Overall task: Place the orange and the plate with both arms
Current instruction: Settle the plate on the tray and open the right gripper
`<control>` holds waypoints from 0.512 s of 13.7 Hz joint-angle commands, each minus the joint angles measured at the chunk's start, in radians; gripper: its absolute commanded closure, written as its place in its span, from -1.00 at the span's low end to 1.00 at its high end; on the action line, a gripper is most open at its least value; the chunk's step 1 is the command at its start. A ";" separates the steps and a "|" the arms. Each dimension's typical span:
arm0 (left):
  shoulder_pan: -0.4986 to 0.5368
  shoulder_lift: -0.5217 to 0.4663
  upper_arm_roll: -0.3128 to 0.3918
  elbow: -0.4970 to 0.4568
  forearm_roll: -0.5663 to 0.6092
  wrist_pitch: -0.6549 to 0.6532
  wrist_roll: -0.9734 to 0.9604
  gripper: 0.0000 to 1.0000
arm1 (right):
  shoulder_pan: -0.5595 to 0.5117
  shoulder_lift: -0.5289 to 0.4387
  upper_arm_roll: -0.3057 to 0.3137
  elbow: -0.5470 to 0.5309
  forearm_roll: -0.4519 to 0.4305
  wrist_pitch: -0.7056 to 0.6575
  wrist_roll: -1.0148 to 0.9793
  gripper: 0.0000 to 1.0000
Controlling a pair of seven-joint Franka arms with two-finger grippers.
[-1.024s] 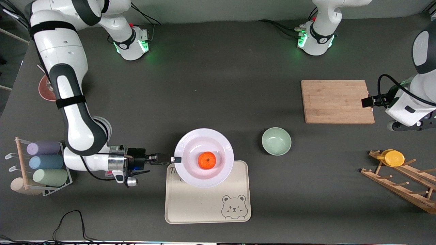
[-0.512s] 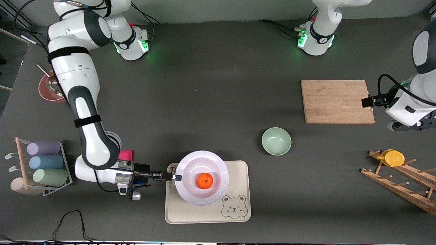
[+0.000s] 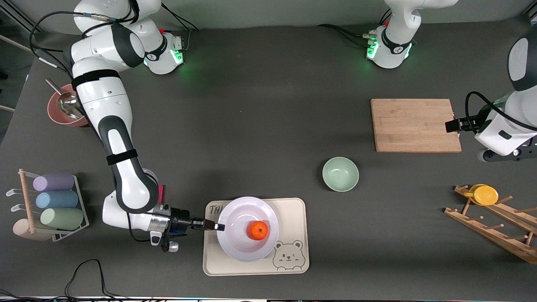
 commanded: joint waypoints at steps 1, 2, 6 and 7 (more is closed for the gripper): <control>0.000 0.010 0.001 0.022 0.010 -0.006 0.016 -1.00 | 0.006 0.039 0.007 0.062 -0.018 0.004 0.020 1.00; 0.003 0.010 0.001 0.022 0.010 -0.006 0.016 -1.00 | 0.006 0.042 0.007 0.062 -0.018 0.004 0.020 1.00; 0.003 0.010 0.001 0.022 0.010 -0.005 0.016 -1.00 | 0.006 0.062 0.007 0.085 -0.016 0.004 0.020 0.98; 0.005 0.010 0.001 0.022 0.010 -0.008 0.016 -1.00 | 0.006 0.062 0.007 0.085 -0.016 0.003 0.020 -0.10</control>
